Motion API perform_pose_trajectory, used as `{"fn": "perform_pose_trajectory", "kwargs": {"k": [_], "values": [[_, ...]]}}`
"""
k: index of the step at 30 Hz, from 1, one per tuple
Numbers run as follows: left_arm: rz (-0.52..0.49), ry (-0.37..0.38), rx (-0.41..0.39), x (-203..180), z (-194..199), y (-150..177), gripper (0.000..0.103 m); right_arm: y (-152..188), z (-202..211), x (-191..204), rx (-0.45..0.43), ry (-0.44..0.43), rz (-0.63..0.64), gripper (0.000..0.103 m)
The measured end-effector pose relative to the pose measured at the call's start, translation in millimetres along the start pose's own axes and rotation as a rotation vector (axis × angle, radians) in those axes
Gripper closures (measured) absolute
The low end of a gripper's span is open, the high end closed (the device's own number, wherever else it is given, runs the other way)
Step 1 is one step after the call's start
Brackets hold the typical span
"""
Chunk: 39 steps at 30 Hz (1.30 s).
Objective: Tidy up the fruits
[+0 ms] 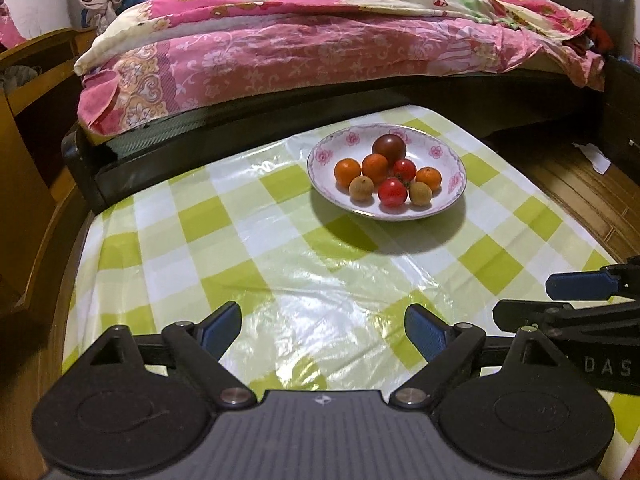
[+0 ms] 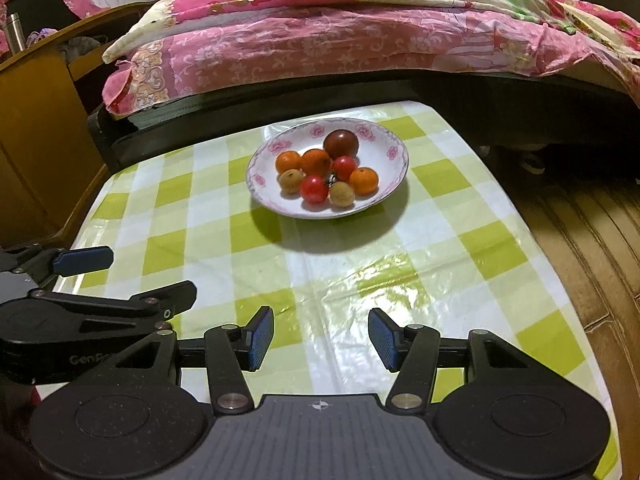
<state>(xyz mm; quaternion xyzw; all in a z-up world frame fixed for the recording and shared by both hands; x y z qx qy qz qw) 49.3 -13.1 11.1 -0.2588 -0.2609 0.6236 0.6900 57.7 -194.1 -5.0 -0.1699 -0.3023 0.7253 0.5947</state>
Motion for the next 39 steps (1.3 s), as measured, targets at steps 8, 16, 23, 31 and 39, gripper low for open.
{"fn": "perform_pose_trajectory", "kwargs": {"k": [8,16,23,31,39], "values": [[0.000,-0.017,0.029,-2,6,11,0.007,14,6,6,0.021,-0.008,-0.003,0.053],[0.001,-0.032,0.043,-2,10,20,0.007,24,8,11,0.039,-0.011,0.001,0.053],[0.002,-0.040,0.042,-2,14,25,0.007,28,10,13,0.044,-0.016,0.003,0.053],[-0.002,-0.043,0.038,-2,16,26,0.007,30,10,14,0.043,-0.018,0.002,0.053],[0.001,-0.049,0.018,-1,19,24,0.007,30,12,15,0.039,-0.020,0.000,0.053]]}}
Point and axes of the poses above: each gripper's, at about its wrist camera, not at the fingertips, and z roughly against the way its jaws point, x to its left, y to its underside, the point moved 1 cm from there along -z, roughly the way its jaws point, and after that the axes turned 1 degree about z, right-handed, at the moved point
